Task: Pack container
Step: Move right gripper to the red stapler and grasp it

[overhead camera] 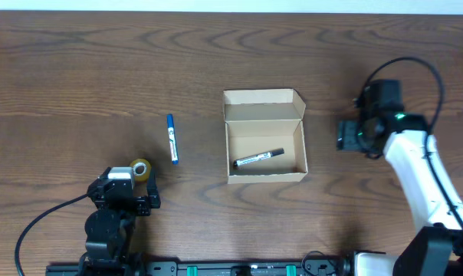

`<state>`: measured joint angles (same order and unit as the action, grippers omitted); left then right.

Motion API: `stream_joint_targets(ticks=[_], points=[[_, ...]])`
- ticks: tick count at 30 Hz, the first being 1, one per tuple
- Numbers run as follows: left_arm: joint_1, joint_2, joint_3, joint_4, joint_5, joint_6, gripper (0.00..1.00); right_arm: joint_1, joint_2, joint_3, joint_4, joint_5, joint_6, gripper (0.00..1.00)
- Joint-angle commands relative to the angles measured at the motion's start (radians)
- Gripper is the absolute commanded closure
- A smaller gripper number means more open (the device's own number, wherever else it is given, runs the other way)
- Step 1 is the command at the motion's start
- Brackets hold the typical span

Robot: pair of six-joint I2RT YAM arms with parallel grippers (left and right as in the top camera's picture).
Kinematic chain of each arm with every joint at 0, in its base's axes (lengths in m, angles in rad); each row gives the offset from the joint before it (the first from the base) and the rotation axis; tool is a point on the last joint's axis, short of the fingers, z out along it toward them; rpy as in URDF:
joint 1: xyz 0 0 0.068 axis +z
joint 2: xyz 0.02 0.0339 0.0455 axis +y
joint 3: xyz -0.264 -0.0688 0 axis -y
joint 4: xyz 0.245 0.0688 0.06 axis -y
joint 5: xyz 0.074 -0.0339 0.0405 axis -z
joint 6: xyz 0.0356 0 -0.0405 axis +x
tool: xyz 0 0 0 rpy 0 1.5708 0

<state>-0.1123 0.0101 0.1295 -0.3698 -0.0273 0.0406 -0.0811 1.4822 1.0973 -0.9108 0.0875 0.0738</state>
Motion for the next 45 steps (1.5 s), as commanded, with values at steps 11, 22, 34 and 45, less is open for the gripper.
stream_joint_targets(ticks=[11, 22, 34, 45], points=[[0.001, -0.006, -0.018, -0.003, -0.006, -0.011, 0.05, -0.142, 0.364, 0.605, -0.352, -0.009, -0.342, 0.23], [0.001, -0.006, -0.018, -0.003, -0.006, -0.011, 0.05, -0.143, 0.573, 0.634, -0.363, -0.024, -0.544, 0.35], [0.001, -0.006, -0.018, -0.003, -0.007, -0.011, 0.05, -0.185, 0.656, 0.613, -0.346, -0.093, -0.603, 0.08], [0.001, -0.006, -0.018, -0.002, -0.021, -0.011, 0.05, -0.207, 0.663, 0.562, -0.307, -0.122, -0.602, 0.10]])
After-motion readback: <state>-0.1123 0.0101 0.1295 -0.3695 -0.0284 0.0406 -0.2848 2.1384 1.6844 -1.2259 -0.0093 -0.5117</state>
